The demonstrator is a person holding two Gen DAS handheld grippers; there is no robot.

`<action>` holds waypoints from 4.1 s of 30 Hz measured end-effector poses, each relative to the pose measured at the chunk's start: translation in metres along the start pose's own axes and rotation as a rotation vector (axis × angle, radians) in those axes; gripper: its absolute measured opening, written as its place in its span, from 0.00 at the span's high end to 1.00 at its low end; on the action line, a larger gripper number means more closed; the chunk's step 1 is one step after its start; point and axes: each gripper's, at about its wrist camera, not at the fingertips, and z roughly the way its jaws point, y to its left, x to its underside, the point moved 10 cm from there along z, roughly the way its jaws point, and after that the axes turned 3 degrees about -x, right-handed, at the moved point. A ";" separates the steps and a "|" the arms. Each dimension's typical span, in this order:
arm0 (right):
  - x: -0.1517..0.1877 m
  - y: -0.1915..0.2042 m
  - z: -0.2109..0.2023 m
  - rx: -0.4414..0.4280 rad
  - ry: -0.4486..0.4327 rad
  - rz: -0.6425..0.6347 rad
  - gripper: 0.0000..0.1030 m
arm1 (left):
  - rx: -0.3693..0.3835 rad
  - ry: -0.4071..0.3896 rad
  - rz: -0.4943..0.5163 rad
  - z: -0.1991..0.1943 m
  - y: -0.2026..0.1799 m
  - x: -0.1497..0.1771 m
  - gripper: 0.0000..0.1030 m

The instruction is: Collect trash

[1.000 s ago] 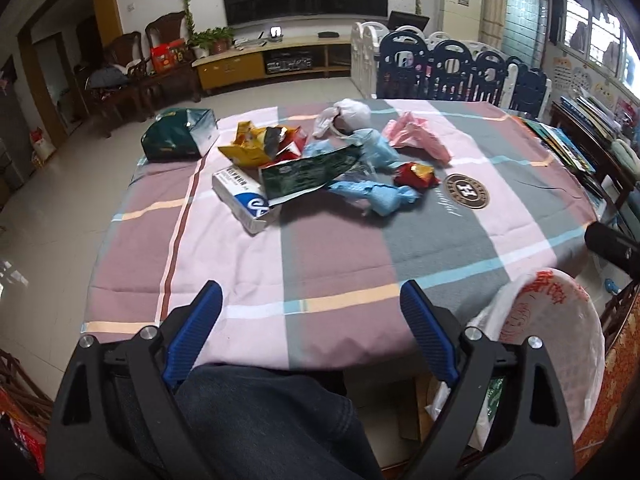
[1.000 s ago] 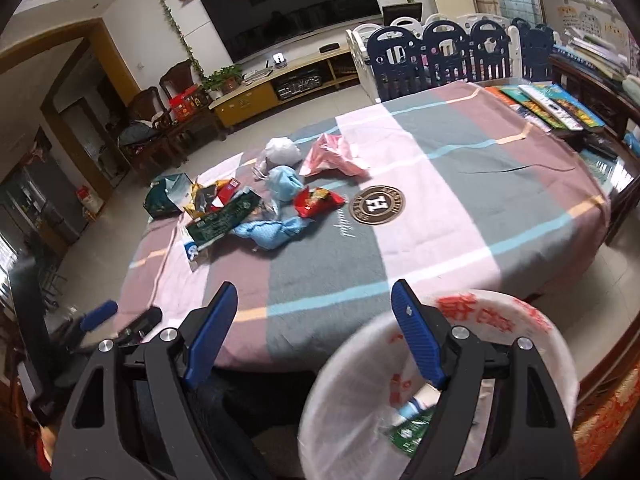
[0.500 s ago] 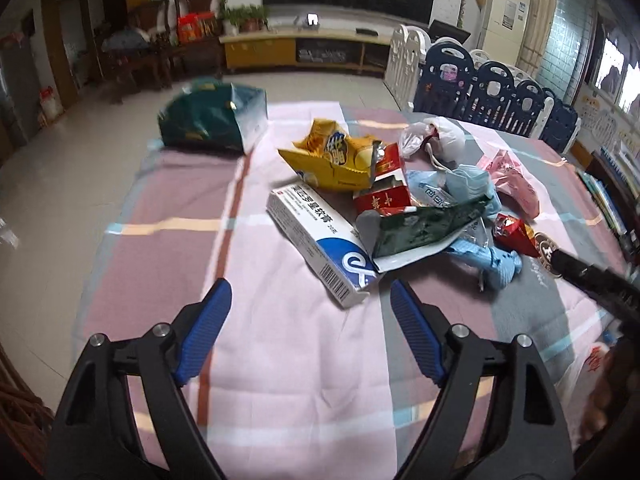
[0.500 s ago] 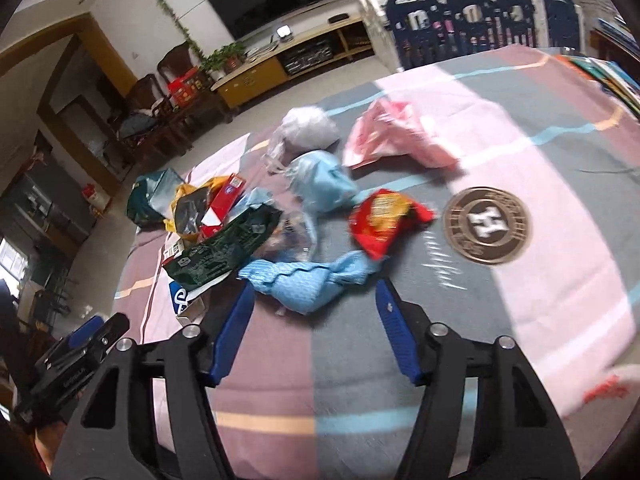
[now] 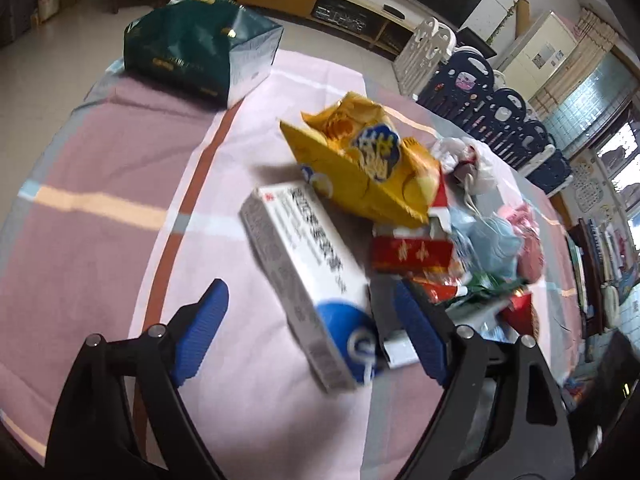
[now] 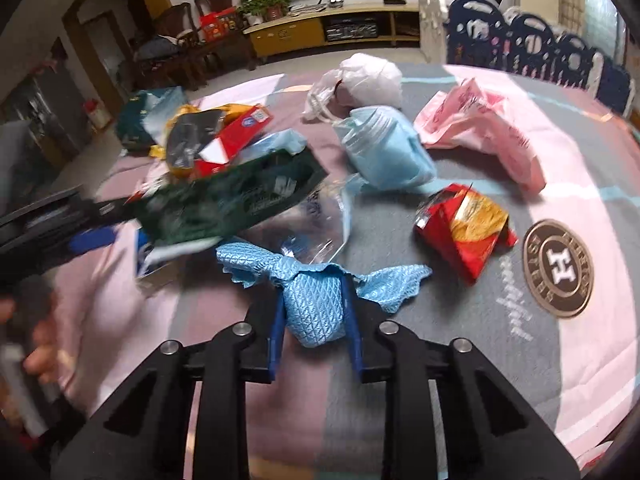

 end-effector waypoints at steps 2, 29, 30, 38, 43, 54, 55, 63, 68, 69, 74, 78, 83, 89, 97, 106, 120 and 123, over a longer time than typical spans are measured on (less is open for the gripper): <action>0.011 0.005 -0.011 -0.021 0.007 -0.006 0.75 | -0.032 -0.032 -0.004 0.007 -0.002 -0.013 0.18; 0.052 -0.003 -0.062 -0.011 0.002 0.100 0.68 | -0.015 0.082 0.245 -0.007 -0.026 0.044 0.57; 0.053 -0.003 -0.062 -0.012 0.000 0.101 0.62 | -0.002 0.071 0.254 -0.014 -0.025 0.046 0.57; 0.054 -0.006 -0.052 0.036 0.021 0.077 0.36 | 0.052 0.061 0.272 -0.036 -0.020 0.063 0.57; 0.061 0.003 -0.038 0.041 0.057 0.048 0.36 | 0.063 0.068 0.265 -0.037 -0.018 0.069 0.57; 0.069 0.012 -0.042 -0.005 0.051 0.069 0.63 | 0.051 -0.055 0.257 -0.061 -0.019 0.056 0.58; 0.067 0.013 -0.046 -0.003 0.040 0.067 0.63 | 0.062 -0.069 0.244 -0.068 -0.020 0.055 0.58; 0.058 0.013 -0.130 -0.006 -0.080 0.058 0.63 | -0.048 -0.198 0.228 -0.147 -0.033 0.075 0.58; 0.064 0.004 -0.195 0.008 -0.161 0.067 0.63 | -0.047 -0.256 0.291 -0.198 -0.065 0.096 0.58; 0.066 0.001 -0.208 0.014 -0.177 0.073 0.63 | -0.045 -0.264 0.302 -0.206 -0.071 0.099 0.58; 0.075 -0.018 -0.255 0.044 -0.234 0.096 0.63 | -0.022 -0.299 0.359 -0.242 -0.101 0.121 0.58; 0.086 -0.031 -0.285 0.074 -0.267 0.105 0.63 | 0.003 -0.306 0.395 -0.260 -0.121 0.138 0.58; 0.102 -0.045 -0.307 0.086 -0.298 0.132 0.63 | 0.013 -0.313 0.439 -0.276 -0.141 0.160 0.58; 0.114 -0.060 -0.322 0.110 -0.303 0.145 0.63 | 0.017 -0.349 0.458 -0.298 -0.151 0.169 0.58; 0.119 -0.061 -0.331 0.120 -0.313 0.152 0.63 | 0.045 -0.340 0.469 -0.302 -0.156 0.176 0.58; 0.120 -0.056 -0.326 0.117 -0.297 0.143 0.63 | 0.056 -0.342 0.470 -0.305 -0.155 0.177 0.58; 0.143 -0.079 -0.315 0.174 -0.243 0.180 0.63 | 0.080 -0.329 0.495 -0.306 -0.166 0.186 0.58; 0.145 -0.081 -0.315 0.174 -0.240 0.190 0.63 | 0.084 -0.326 0.505 -0.306 -0.168 0.189 0.58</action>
